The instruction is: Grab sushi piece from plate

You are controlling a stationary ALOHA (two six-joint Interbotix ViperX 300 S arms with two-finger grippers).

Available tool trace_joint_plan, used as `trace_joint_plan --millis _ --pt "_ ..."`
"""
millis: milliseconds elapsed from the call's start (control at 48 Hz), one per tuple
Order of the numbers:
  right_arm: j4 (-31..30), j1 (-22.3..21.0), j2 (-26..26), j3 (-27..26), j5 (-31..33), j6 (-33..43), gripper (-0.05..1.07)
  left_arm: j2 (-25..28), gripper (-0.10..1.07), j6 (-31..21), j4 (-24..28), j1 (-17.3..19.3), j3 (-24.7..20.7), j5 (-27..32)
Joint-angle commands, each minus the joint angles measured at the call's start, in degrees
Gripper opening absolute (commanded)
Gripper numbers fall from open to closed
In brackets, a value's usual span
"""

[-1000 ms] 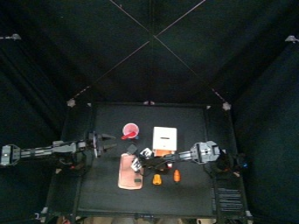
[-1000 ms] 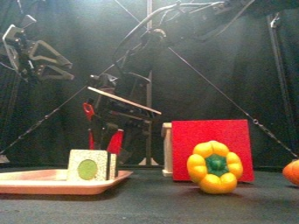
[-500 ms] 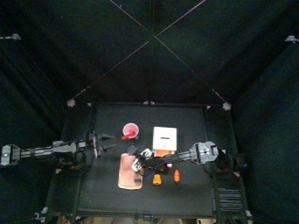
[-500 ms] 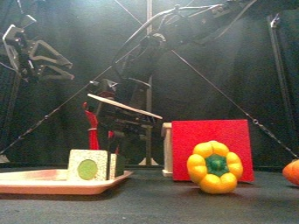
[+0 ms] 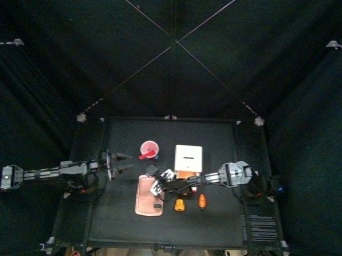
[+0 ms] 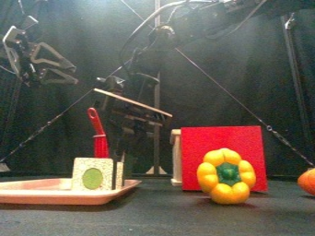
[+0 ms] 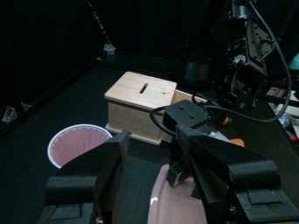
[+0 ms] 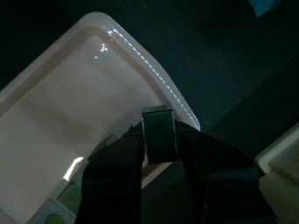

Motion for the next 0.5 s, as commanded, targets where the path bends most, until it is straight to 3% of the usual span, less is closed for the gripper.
trace_joint_plan --millis 0,479 --pt "-0.3 0.0 -4.0 -1.6 0.0 0.0 0.47 0.2 0.85 0.0 -0.1 0.3 -0.8 -0.2" --pt "-0.5 0.3 -4.7 -1.9 0.0 -0.2 0.46 0.2 0.85 0.0 -0.5 0.3 -0.8 -0.3"
